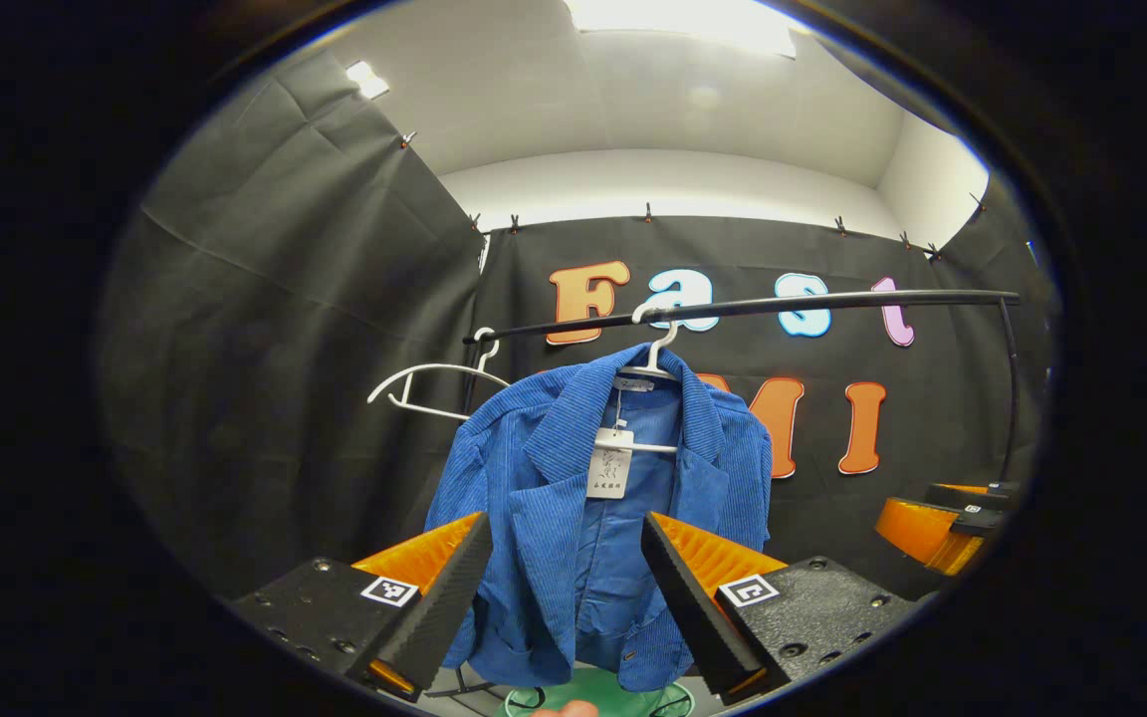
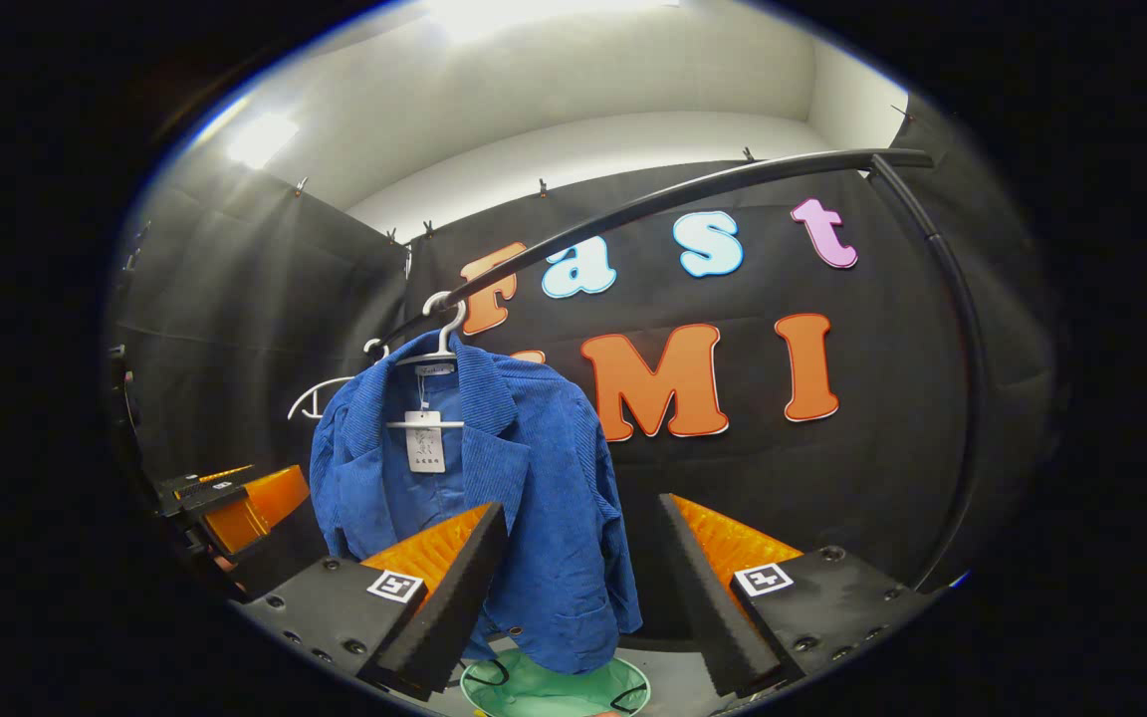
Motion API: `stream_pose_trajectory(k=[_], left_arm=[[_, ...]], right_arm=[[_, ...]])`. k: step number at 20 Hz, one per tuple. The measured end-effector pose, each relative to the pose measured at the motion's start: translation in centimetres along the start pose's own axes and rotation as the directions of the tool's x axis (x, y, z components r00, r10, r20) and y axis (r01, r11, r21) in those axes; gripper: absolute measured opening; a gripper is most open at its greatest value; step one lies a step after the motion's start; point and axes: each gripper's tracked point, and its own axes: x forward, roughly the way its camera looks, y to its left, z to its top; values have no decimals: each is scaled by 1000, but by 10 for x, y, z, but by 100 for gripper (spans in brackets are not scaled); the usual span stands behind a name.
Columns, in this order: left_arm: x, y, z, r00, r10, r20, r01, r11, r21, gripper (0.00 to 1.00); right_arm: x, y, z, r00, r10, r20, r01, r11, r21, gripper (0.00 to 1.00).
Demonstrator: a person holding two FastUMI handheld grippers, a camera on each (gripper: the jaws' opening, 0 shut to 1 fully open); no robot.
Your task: Grasp the clothes on the hanger with both hands and then place them into the laundry hamper below.
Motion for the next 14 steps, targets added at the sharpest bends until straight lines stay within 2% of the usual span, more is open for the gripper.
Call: stream_pose_trajectory(k=[1,2,3,5,6,7,8,10,14], left_arm=[[-1,2,2,1000,8,3,-8,1000,4,95],[-2,5,3,1000,18,7,-19,1000,9,95],[-3,8,4,1000,30,9,-30,999,15,95],[-3,13,4,999,47,5,-47,999,23,94],[-3,16,4,998,56,3,-56,998,26,94],[-2,19,5,998,64,2,-64,998,29,95],[-2,21,6,998,67,4,-67,997,29,95],[-1,27,6,997,76,8,-76,997,21,92],[2,45,0,996,88,2,-88,996,8,92]], right_arm=[[5,3,2,1000,16,5,-16,1000,6,98],[14,8,2,999,34,6,-34,999,15,98],[24,14,1,999,54,3,-54,998,27,94],[46,28,-5,996,92,1,-92,995,49,94],[59,34,-7,994,107,2,-107,993,57,98],[72,42,-10,992,124,2,-124,990,63,98],[84,52,-14,990,142,-2,-142,988,66,94],[110,72,-28,985,173,-24,-172,983,59,97],[155,99,-65,981,175,-82,-173,984,36,98]])
